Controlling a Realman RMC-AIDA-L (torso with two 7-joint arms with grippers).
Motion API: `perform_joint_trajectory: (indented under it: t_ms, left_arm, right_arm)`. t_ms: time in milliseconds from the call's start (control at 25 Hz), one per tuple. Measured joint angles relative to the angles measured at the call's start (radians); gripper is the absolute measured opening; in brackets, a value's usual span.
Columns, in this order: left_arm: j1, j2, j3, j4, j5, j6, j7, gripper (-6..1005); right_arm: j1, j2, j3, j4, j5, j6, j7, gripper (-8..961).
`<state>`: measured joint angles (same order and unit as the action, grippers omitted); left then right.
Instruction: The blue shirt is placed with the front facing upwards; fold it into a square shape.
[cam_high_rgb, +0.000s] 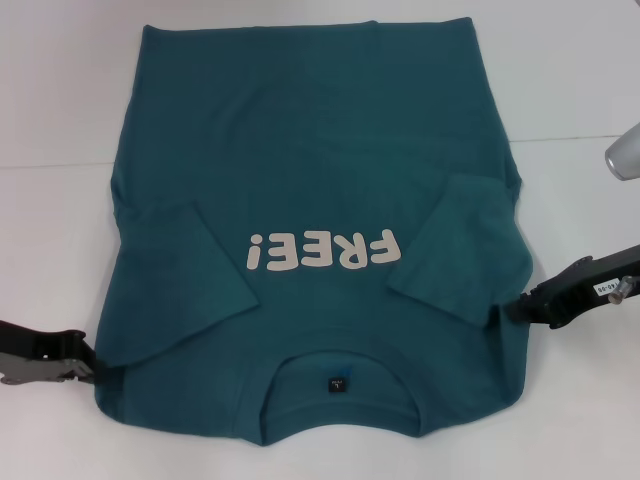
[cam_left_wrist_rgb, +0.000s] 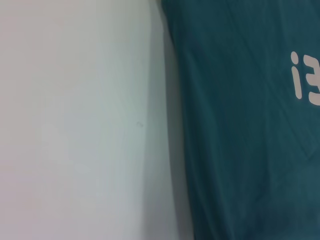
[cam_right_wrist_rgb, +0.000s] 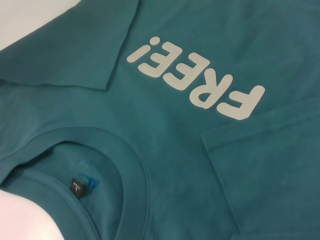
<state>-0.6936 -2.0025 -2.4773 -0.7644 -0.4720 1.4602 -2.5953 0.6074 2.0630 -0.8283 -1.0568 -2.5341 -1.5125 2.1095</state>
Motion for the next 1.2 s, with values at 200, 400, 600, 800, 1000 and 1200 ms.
perform_joint_trajectory:
  t_ms: [200,400,600,800,1000,1200]
  left_arm:
    - [0.000,-0.002,0.000,-0.006,-0.001,0.001,0.014,27]
    - [0.007,-0.005,0.000,-0.014,-0.008,0.006,0.045,20]
    - [0.015,-0.009,-0.003,-0.015,-0.010,0.016,0.083,19]
    - [0.029,-0.011,-0.012,-0.018,-0.024,0.033,0.125,19]
    - [0.043,-0.014,-0.015,-0.020,-0.038,0.035,0.149,18]
    - [0.050,-0.016,-0.014,-0.036,-0.043,0.056,0.166,17]
  right_arm:
    - [-0.003,0.000,0.001,-0.001,0.000,0.000,0.000,38]
    - [-0.013,-0.001,0.005,-0.008,0.000,-0.004,-0.011,38]
    - [-0.037,0.005,0.006,-0.052,0.000,-0.032,-0.034,38]
    - [-0.067,0.021,0.008,-0.110,0.015,-0.078,-0.057,38]
    - [-0.098,0.022,0.004,-0.127,0.063,-0.094,-0.061,37]
    - [-0.118,0.023,0.003,-0.148,0.089,-0.118,-0.064,37]
